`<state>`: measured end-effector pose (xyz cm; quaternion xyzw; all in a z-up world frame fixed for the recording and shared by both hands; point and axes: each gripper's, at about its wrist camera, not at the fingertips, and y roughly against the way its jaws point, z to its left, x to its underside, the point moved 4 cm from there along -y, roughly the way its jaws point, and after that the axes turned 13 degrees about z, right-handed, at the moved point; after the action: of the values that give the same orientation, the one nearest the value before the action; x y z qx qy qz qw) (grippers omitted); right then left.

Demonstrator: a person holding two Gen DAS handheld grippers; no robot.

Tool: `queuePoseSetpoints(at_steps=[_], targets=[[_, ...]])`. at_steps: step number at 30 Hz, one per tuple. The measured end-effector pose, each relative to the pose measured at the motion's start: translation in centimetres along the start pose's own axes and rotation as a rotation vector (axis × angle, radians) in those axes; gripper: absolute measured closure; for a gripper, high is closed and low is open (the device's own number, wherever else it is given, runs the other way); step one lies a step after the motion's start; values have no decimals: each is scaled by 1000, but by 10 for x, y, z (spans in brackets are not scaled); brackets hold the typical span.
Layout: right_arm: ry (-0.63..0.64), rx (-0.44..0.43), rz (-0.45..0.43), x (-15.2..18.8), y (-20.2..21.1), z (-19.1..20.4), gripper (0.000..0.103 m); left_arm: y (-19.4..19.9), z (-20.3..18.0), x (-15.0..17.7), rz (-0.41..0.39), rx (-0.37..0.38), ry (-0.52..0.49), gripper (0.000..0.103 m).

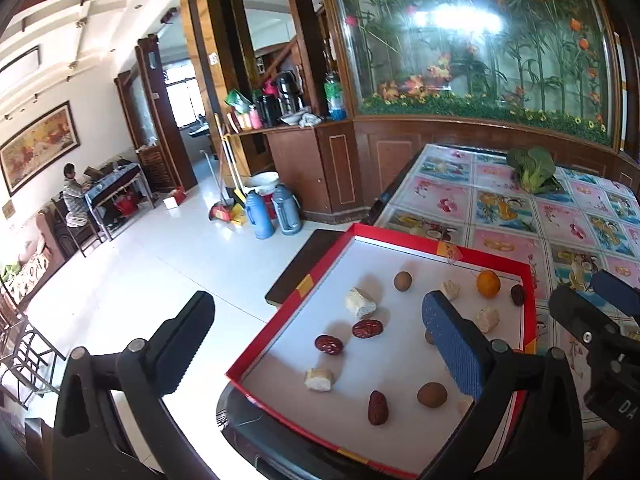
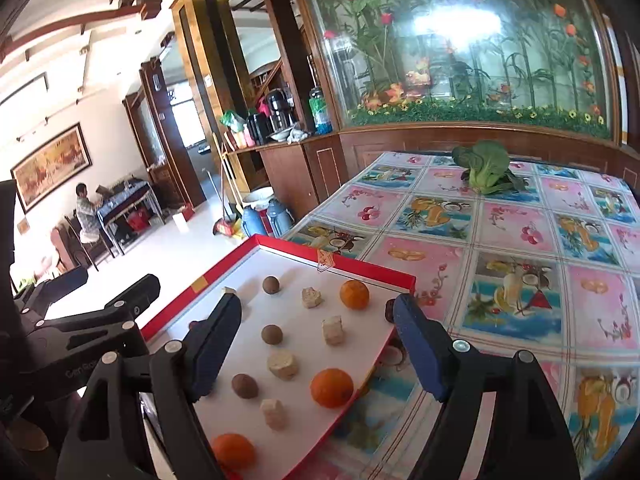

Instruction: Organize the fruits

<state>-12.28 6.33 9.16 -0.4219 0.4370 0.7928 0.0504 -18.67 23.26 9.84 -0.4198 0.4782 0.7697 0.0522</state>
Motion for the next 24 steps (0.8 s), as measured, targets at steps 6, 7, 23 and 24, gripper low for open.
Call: queuePoseSetpoints(at_steps=[6,7,23,24], targets=[[13,23,-53,17,28,3,23,26,3,6,-40,-35,-4,0],[19,28,-63,19,32,4,23,29,2,7,-40,-36,-8,0],[59,71,-97,25,39,19,23,56,7,3,-81,10,-3,0],[64,72,-95,24,37,21,23,55,8,3,-78,10,-3,0]])
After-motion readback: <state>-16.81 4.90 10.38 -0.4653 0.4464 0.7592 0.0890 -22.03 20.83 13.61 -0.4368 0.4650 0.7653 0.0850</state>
